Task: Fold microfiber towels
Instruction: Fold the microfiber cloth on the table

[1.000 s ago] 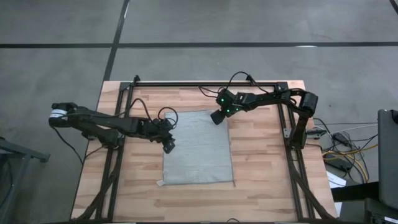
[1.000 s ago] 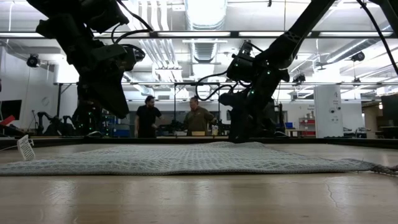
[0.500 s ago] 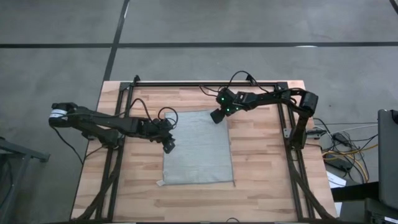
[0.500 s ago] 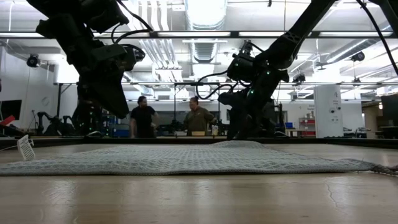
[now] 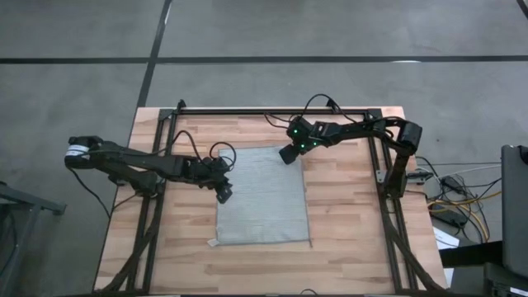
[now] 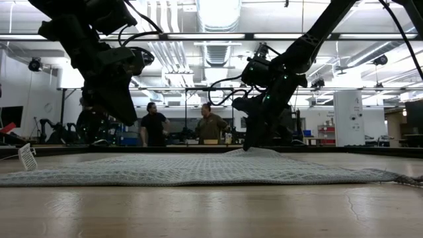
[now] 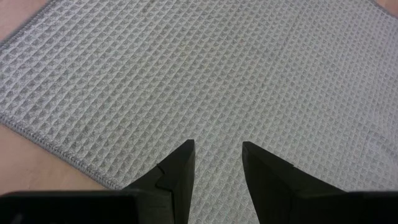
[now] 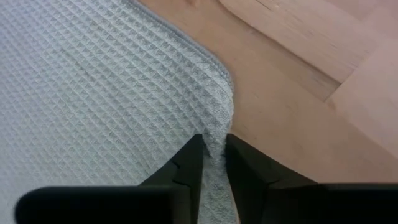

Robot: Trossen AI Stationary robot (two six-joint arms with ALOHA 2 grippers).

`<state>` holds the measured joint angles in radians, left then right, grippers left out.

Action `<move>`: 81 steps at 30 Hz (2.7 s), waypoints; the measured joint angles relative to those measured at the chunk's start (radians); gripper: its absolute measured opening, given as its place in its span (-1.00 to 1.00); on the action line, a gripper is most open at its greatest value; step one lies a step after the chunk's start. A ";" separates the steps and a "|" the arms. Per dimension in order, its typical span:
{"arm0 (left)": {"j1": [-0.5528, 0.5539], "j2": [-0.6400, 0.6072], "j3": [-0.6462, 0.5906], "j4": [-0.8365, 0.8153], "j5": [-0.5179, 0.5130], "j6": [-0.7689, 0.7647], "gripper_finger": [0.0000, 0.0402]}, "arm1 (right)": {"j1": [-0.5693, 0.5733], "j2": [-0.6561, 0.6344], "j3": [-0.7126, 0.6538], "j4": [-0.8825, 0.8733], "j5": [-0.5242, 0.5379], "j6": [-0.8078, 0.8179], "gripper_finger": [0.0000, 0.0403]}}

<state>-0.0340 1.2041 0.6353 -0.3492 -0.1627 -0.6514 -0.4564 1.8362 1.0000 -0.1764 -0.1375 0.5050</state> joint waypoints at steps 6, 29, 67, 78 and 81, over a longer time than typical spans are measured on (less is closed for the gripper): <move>0.000 0.000 0.000 0.000 0.000 0.000 -0.31 | 0.000 0.000 -0.002 -0.002 -0.002 -0.008 -0.90; 0.000 0.000 0.000 0.000 0.000 0.000 -0.31 | 0.001 -0.001 -0.002 0.043 -0.082 0.011 -0.96; 0.000 0.000 0.000 0.000 0.000 0.000 -0.31 | 0.002 -0.002 -0.002 0.032 -0.074 -0.143 -0.96; 0.000 0.000 0.000 0.019 -0.087 -0.010 -0.31 | 0.002 -0.002 -0.002 0.033 -0.070 -0.150 -0.96; 0.002 0.000 0.000 0.024 -0.106 0.026 -0.31 | 0.002 -0.002 -0.002 0.034 -0.069 -0.150 -0.96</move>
<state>-0.0319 1.2037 0.6353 -0.3253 -0.2685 -0.6249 -0.4541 1.8347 0.9985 -0.1428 -0.2070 0.3546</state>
